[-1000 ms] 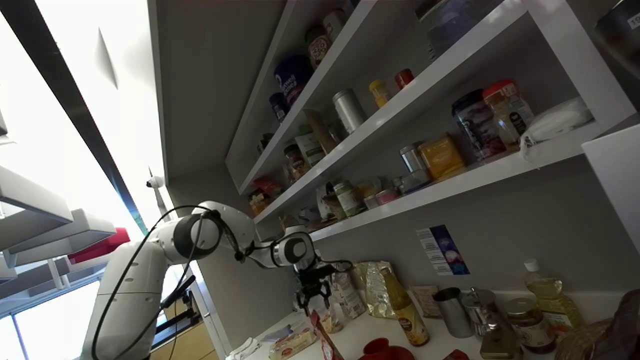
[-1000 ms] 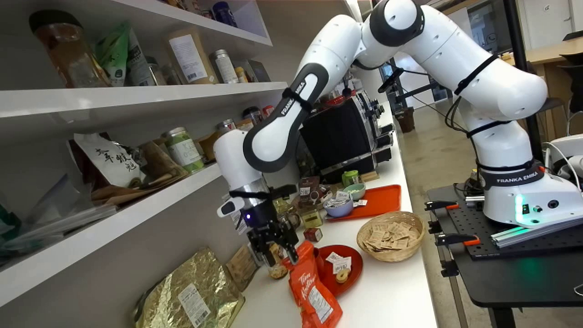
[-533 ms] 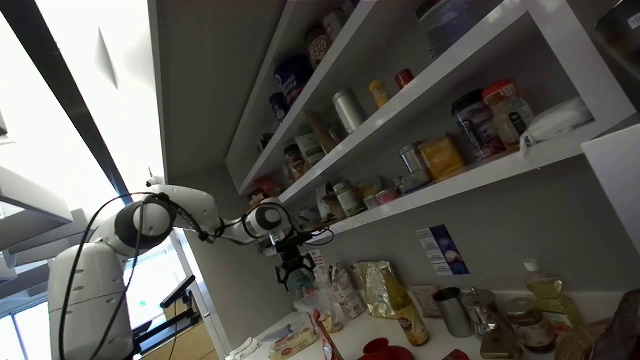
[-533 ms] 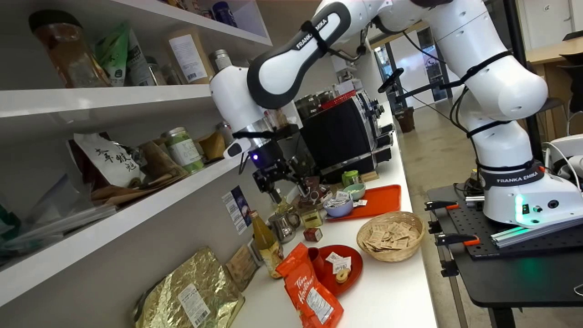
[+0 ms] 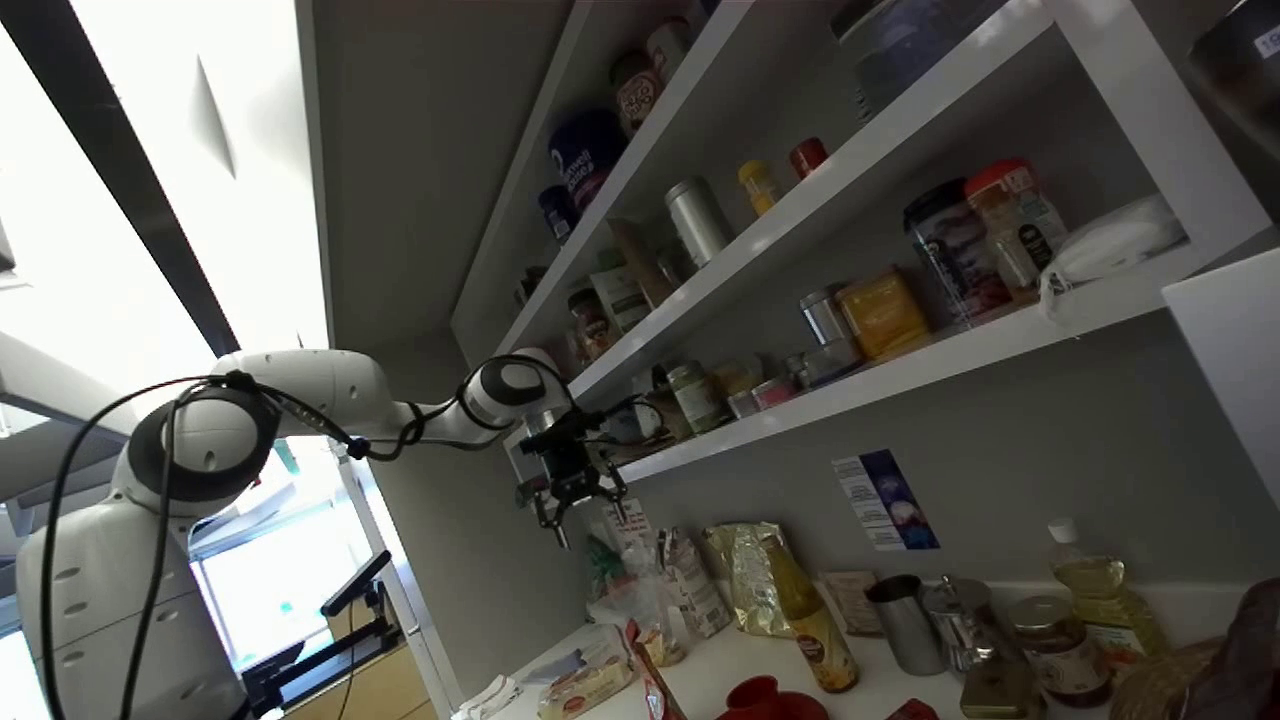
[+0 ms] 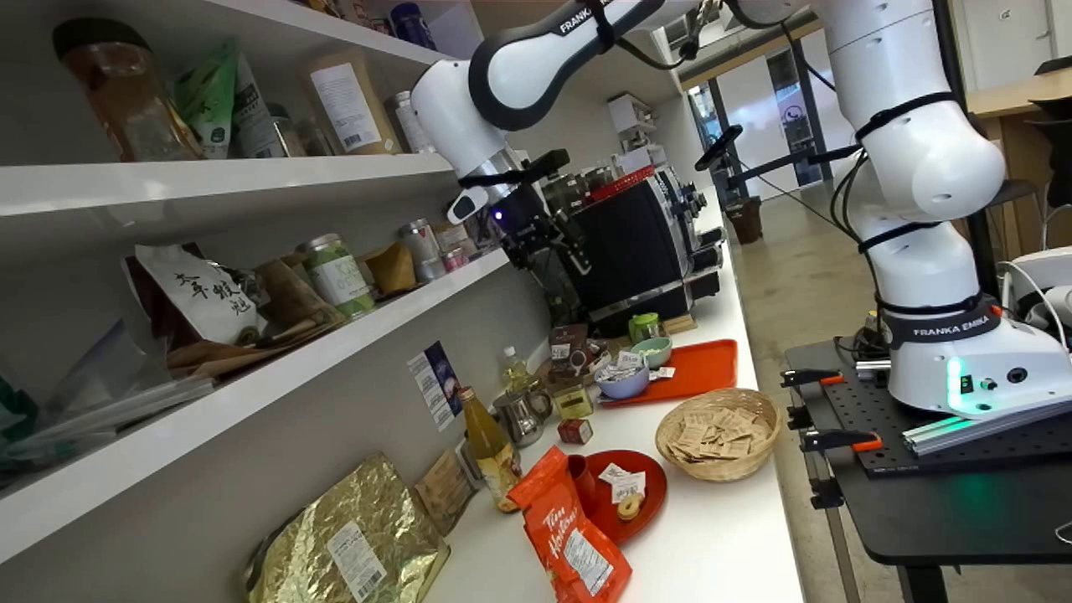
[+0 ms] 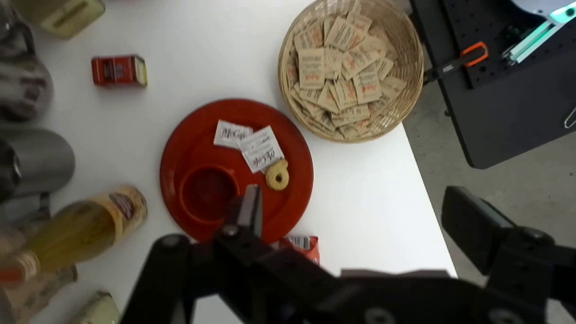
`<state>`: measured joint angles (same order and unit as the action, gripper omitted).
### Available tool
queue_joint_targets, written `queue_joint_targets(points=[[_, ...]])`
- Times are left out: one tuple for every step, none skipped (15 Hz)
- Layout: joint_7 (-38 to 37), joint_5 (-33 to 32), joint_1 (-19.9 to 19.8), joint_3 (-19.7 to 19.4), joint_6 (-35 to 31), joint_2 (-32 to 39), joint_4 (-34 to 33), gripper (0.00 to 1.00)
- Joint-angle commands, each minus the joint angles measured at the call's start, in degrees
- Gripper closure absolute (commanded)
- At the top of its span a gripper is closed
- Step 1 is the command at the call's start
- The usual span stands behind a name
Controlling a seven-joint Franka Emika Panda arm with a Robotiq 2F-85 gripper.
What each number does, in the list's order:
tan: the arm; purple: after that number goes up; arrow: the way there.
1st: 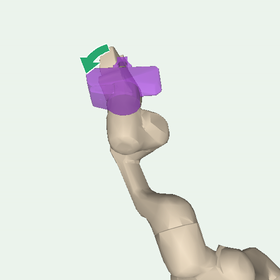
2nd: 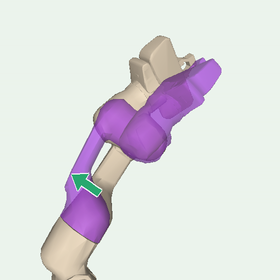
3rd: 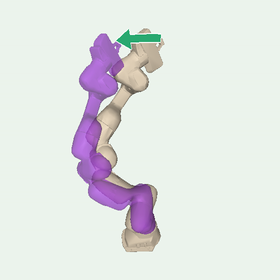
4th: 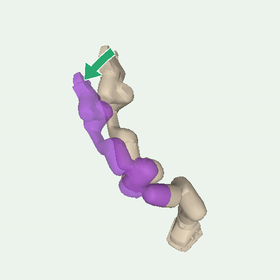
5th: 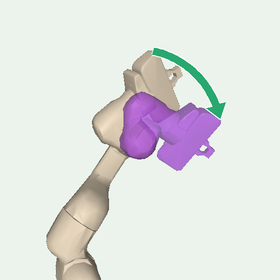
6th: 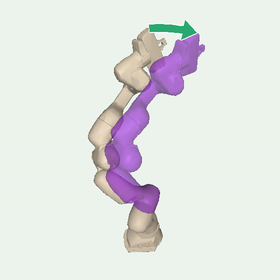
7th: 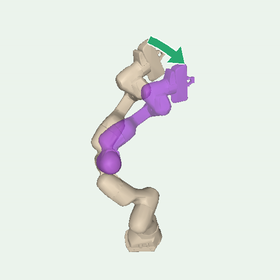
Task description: Put the orange packet on the counter.
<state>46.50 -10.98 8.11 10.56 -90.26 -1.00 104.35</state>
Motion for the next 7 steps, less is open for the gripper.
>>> queue_joint_targets(points=[[-4.79,-1.52,-2.17,-3.42,5.33,-2.45,1.00,0.00],[-6.23,-0.76,-2.95,-4.48,6.28,-3.32,1.27,0.00],[-7.83,-0.17,-3.61,-5.40,7.13,-3.81,1.50,0.00],[-9.49,1.13,-4.18,-6.24,8.24,-4.31,1.35,0.00],[-11.26,2.32,-4.70,-6.99,9.27,-4.67,1.64,0.00],[-7.78,0.43,-3.95,-6.54,7.39,-2.67,0.31,0.00],[-8.79,0.92,-4.38,-7.12,8.09,-3.14,0.47,0.00]])
